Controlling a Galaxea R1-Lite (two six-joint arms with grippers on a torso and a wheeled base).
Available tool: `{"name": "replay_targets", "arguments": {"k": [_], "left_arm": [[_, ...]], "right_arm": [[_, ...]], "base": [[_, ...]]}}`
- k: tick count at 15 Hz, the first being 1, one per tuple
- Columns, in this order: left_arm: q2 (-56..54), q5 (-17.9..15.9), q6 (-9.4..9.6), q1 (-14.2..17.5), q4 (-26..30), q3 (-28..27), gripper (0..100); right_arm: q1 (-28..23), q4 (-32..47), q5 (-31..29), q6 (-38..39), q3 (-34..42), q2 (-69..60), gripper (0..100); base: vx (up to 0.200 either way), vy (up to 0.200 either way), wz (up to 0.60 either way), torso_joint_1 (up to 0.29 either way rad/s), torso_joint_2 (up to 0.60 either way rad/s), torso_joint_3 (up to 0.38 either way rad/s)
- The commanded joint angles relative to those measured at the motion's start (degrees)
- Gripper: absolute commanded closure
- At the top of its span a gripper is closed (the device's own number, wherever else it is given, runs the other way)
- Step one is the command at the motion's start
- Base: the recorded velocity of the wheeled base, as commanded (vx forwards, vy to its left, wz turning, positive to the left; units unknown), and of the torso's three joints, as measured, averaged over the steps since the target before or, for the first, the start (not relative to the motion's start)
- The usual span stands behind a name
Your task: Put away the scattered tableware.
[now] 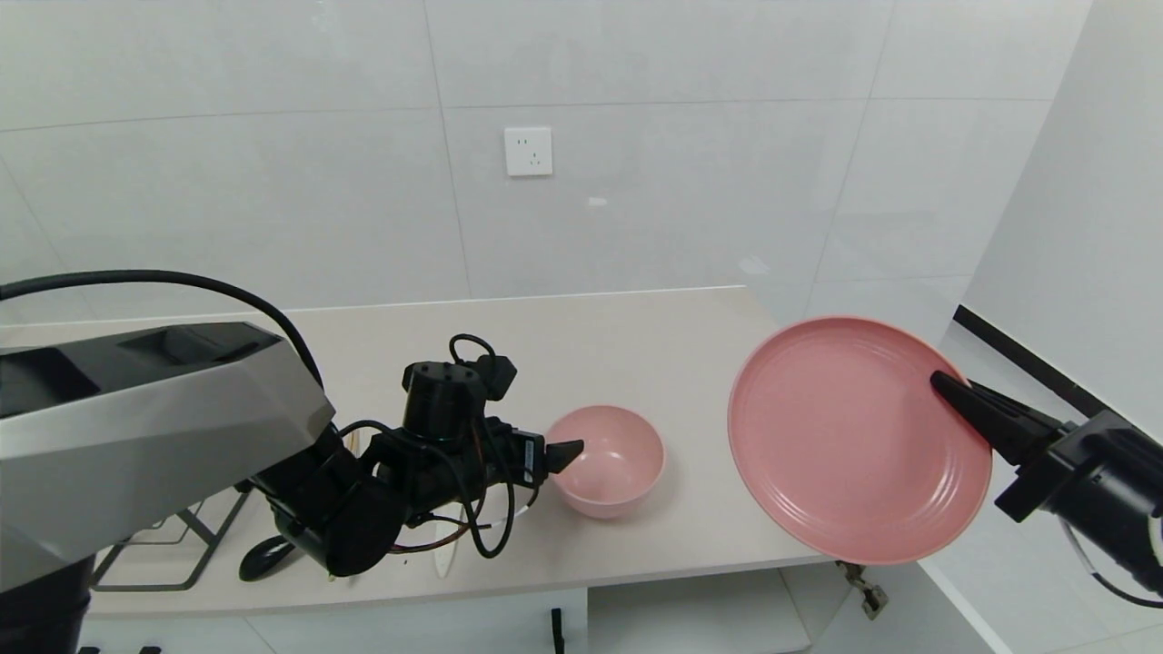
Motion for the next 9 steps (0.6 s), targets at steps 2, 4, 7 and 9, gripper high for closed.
{"name": "replay_targets", "arguments": {"k": [2, 4, 7, 9], "left_arm": [[2.0, 0.6, -0.25, -0.9, 0.3, -1.9, 0], [3.0, 0.5, -0.25, -0.9, 0.4, -2.3, 0], [4.6, 0.5, -0.34, -1.0, 0.5, -3.1, 0], [5.7, 0.6, -0.43, -1.6, 0.8, -3.3, 0]], "right_arm": [[0.0, -0.1, 0.1, 0.0, 0.1, -0.1, 100], [0.0, -0.1, 0.0, -0.1, 0.1, -0.1, 100], [0.0, -0.1, 0.1, -0.1, 0.1, -0.1, 100], [0.0, -0.1, 0.1, -0.1, 0.1, -0.1, 100]], "base": [[0.0, 0.0, 0.0, 0.0, 0.0, 0.0], [0.0, 0.0, 0.0, 0.0, 0.0, 0.0], [0.0, 0.0, 0.0, 0.0, 0.0, 0.0], [0.0, 0.0, 0.0, 0.0, 0.0, 0.0]]}}
